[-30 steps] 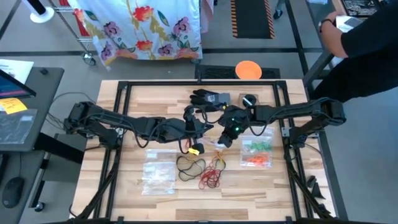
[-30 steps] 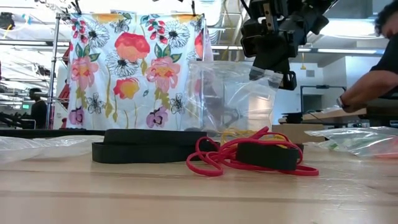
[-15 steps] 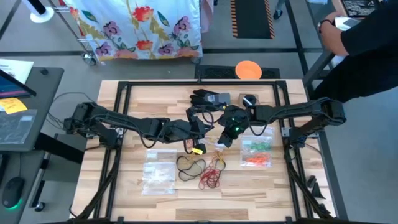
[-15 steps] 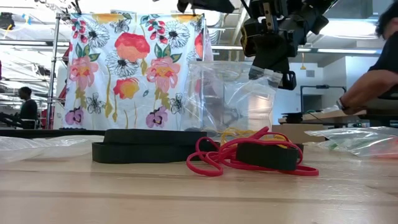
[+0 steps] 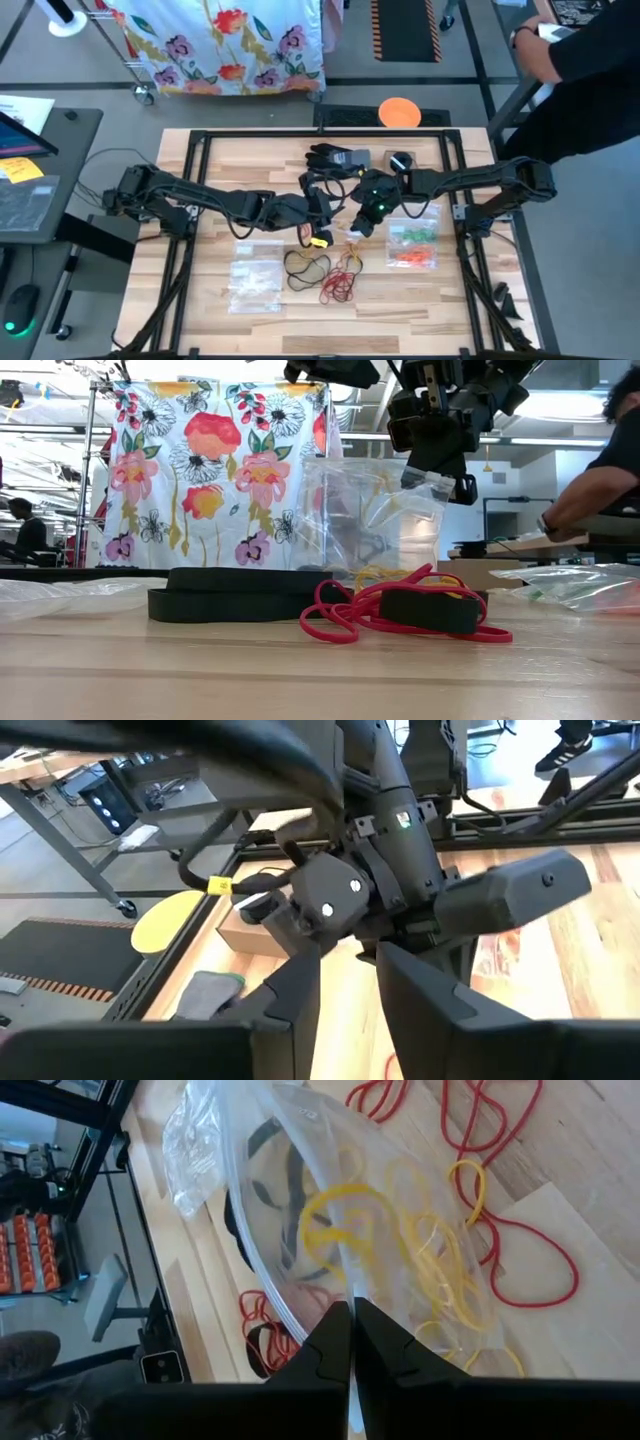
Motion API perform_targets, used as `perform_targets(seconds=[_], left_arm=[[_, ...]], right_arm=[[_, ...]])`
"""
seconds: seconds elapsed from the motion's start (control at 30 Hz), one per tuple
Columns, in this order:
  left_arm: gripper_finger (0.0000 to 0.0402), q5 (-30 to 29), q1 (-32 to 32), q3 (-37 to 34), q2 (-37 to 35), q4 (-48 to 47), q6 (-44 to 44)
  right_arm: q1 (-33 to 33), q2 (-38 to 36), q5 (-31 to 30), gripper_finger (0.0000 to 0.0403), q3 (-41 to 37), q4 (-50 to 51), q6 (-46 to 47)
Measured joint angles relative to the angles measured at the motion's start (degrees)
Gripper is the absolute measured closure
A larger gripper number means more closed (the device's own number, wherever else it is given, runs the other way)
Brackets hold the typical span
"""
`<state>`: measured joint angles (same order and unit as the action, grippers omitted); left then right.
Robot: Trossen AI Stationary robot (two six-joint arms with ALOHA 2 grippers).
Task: Sort rubber bands
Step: Put the yellow rubber band into the transparent zip bag
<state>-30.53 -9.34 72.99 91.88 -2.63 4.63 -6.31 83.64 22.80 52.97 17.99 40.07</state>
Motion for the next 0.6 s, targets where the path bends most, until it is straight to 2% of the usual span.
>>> perform_targets(seconds=[0.13, 0.37, 0.5, 0.6], left_arm=[[0.0297, -0.86, 0.00, 0.00, 0.00, -1.92, -0.08], [0.0299, -7.63, -0.72, 0.00, 0.00, -8.60, -3.02], [0.0304, -9.89, -1.87, 0.00, 0.00, -9.11, -2.67], [0.0307, -12.42, -2.40, 0.00, 0.00, -9.12, -2.23]], right_arm=[[-0.31, 0.00, 0.51, 0.0397, 0.02, 2.24, -0.01], [0.87, 0.02, 0.50, 0.0397, 0.02, 4.36, -0.48], [2.76, 0.04, 0.47, 0.0397, -0.02, 12.60, -2.28], [0.32, -1.65, -3.69, 0.0397, -0.05, 10.80, 1.13]])
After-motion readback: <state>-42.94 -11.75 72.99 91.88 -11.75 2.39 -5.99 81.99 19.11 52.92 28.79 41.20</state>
